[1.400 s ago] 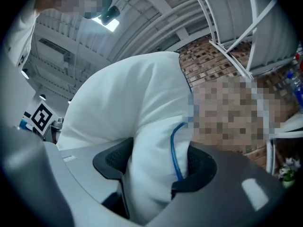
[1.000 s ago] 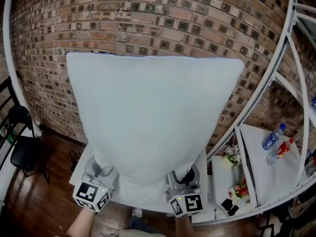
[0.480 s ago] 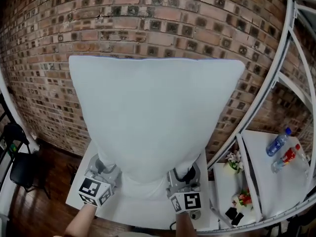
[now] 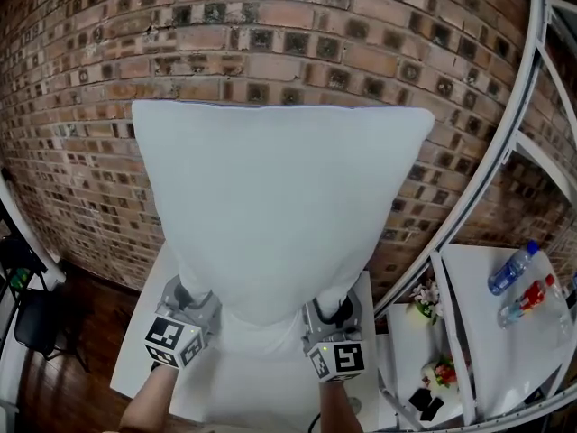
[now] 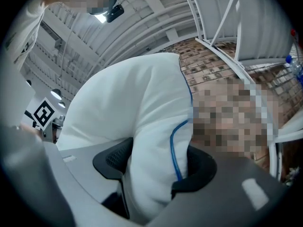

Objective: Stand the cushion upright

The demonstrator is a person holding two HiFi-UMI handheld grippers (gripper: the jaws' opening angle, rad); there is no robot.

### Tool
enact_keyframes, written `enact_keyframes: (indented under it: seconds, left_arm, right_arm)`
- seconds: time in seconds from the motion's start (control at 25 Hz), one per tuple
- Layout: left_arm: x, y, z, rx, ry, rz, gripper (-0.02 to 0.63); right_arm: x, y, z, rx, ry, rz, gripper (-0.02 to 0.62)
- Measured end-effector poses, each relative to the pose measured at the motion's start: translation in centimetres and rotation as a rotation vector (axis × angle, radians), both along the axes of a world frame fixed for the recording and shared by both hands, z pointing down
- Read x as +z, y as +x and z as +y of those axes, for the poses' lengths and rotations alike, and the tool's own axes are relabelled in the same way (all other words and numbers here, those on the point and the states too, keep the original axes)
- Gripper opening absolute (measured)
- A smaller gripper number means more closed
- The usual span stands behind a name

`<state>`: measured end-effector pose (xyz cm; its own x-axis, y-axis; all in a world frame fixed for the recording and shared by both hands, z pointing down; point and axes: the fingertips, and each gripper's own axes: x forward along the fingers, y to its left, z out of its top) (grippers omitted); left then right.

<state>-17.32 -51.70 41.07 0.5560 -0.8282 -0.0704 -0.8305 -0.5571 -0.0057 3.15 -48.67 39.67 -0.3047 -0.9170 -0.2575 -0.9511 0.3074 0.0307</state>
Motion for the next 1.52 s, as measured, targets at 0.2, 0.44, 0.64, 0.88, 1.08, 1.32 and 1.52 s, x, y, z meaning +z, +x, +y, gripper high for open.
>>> enact_keyframes:
  seconds: [0.2, 0.44, 0.64, 0.88, 1.08, 1.32, 1.52]
  left_arm:
    - [0.4, 0.9, -2.4, -0.008, -0.005, -0.007, 0.201]
    - [1.2, 1.3, -4.7, -0.020, -0.016, -0.004, 0.201]
    - [1.3, 1.9, -6.5, -0.016, -0.017, -0.010, 0.201]
    - [1.4, 2.7, -8.6, 0.004, -0.032, -0.014, 0.202]
    - [2.0, 2.5, -10.2, 0.008, -0.056, -0.010, 0.202]
    - [2.8, 2.2, -11.2, 0.051, -0.091, -0.009, 0.206]
    - [3.0, 1.8, -10.8, 0.089, -0.113, 0.019, 0.245]
  right_arm:
    - [1.0, 1.2, -2.7, -0.014, -0.019, -0.037, 0.259]
    - [2.1, 1.9, -5.2, -0.035, -0.045, -0.046, 0.259]
    - [2.5, 2.9, -7.1, -0.030, -0.058, -0.068, 0.262]
    - [2.8, 3.9, -9.3, -0.052, -0.101, -0.079, 0.264]
    - [3.4, 4.3, -11.2, -0.083, -0.151, -0.080, 0.273]
    - [4.2, 4.4, -12.7, -0.129, -0.195, -0.090, 0.287]
    - [4.2, 4.5, -12.1, -0.174, -0.199, -0.102, 0.308]
